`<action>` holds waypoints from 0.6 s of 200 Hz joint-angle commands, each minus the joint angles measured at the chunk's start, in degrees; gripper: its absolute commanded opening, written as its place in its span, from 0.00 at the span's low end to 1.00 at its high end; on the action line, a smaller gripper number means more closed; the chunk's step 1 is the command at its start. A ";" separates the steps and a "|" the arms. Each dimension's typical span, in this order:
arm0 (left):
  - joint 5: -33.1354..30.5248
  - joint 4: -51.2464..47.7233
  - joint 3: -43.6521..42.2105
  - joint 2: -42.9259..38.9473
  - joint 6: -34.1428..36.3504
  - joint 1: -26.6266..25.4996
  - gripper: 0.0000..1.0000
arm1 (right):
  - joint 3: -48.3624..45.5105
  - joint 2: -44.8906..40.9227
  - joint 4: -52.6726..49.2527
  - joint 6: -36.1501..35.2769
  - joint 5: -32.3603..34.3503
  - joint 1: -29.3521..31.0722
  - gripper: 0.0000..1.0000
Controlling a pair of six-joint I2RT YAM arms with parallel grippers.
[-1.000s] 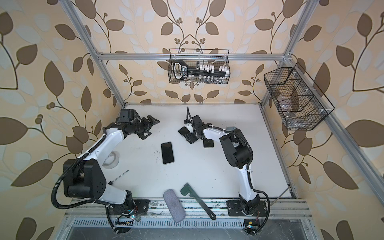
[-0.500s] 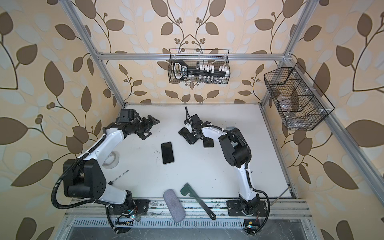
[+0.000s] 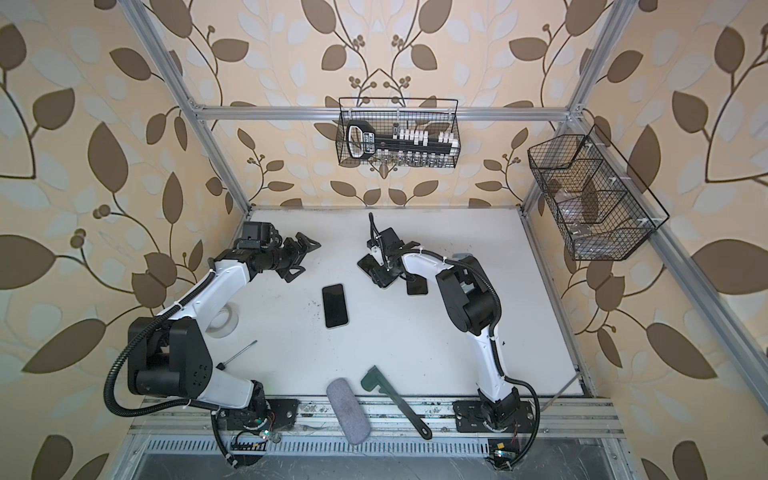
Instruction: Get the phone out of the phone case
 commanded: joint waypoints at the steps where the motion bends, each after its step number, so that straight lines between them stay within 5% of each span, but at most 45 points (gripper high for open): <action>1: 1.29 8.42 -3.49 0.28 -2.86 -3.56 0.99 | -2.39 -2.16 -1.77 1.10 -1.97 -0.03 0.61; 51: 3.37 21.22 -4.31 7.94 -7.42 -10.87 0.99 | -5.23 -8.14 -0.89 2.56 -5.75 -0.41 0.59; 120: 5.28 26.22 -0.54 17.98 -8.34 -15.53 0.99 | -8.49 -13.42 0.40 4.64 -8.56 -1.11 0.59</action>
